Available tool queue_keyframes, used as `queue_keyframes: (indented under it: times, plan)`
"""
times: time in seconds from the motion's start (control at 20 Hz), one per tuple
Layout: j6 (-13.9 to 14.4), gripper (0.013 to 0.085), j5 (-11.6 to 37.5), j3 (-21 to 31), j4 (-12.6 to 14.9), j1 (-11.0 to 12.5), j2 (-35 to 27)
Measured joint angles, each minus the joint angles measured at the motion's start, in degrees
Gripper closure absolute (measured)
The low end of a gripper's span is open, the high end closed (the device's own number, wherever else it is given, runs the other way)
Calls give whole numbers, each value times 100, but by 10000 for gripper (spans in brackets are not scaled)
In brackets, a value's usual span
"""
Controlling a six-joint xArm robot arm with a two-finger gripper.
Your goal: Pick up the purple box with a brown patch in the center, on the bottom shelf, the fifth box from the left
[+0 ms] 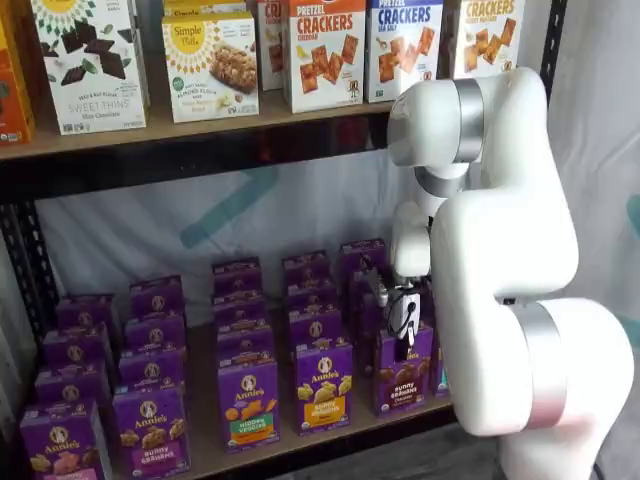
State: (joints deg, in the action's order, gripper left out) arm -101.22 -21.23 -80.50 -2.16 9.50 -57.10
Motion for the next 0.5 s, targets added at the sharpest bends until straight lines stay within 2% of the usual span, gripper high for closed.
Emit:
queue_keyframes:
  times: [0.15,0.2,0.35,0.4,0.5]
  plan:
    - [14,610,15,19,18,2,10]
    - [21,650,15,25,26,3,14]
    - [23,690,5,30,28,3,21]
    - [9,730,10,39,11,3,26]
    - [-16,730,51,67,-21,-4,40]
